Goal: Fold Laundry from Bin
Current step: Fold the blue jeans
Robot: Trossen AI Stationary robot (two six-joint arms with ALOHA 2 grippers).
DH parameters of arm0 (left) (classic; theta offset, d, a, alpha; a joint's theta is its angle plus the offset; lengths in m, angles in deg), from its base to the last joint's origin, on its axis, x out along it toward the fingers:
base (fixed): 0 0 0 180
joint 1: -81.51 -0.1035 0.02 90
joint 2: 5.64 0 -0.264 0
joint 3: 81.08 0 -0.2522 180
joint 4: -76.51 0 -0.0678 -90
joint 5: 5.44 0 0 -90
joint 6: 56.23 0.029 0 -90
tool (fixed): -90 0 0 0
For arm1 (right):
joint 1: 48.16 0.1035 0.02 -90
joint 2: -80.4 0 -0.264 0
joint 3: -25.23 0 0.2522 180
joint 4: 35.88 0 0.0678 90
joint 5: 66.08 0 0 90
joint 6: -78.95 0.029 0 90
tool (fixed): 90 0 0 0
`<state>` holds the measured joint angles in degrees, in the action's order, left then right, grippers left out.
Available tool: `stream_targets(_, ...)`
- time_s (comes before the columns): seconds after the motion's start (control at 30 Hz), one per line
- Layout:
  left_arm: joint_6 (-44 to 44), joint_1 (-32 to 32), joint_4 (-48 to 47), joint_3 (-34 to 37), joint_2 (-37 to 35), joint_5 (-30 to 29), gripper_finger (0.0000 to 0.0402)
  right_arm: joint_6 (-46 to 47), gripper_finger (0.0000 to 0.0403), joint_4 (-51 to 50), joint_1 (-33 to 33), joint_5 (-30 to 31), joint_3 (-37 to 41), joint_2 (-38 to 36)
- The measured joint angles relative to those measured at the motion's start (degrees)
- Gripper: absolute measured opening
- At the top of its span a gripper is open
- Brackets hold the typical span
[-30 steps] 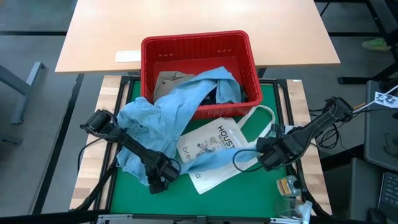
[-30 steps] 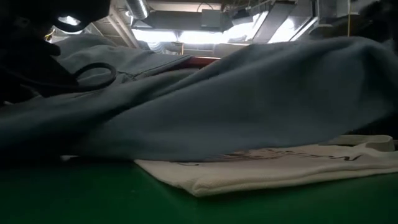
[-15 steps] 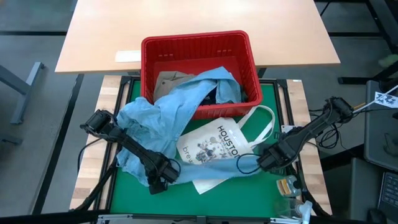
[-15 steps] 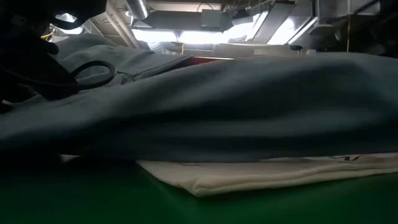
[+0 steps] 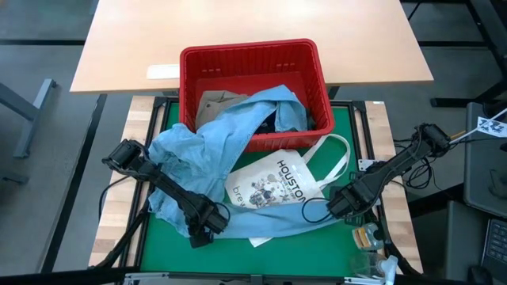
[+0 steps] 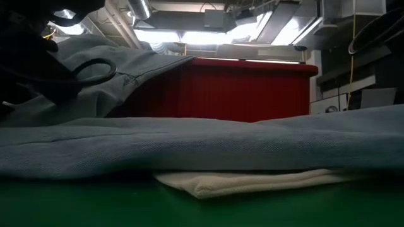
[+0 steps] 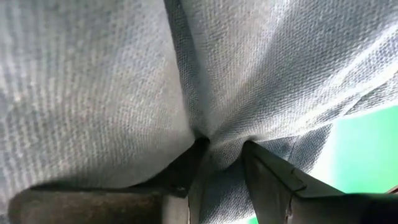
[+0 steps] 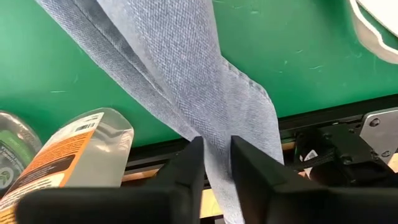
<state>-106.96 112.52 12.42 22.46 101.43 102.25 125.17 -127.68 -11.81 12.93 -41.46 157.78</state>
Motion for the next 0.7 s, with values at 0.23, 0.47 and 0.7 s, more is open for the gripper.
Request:
stream_targets(0.23, -0.2, -0.8, 0.2, 0.0, -0.1, 1.0, 0.0121, 0.0, 0.0152, -1.7, 0.0, -0.7, 0.0, 0.0)
stream_targets(0.47, -2.9, -1.0, 0.6, 0.1, -7.0, -2.8, 0.0116, 0.3, 0.0147, -9.4, 0.0, -0.4, -1.0, 0.0)
stream_targets(0.7, -6.1, -2.0, 3.4, 0.1, -14.7, -5.2, 0.0115, -2.8, 0.0147, -11.3, 0.0, 6.4, -8.0, 0.0)
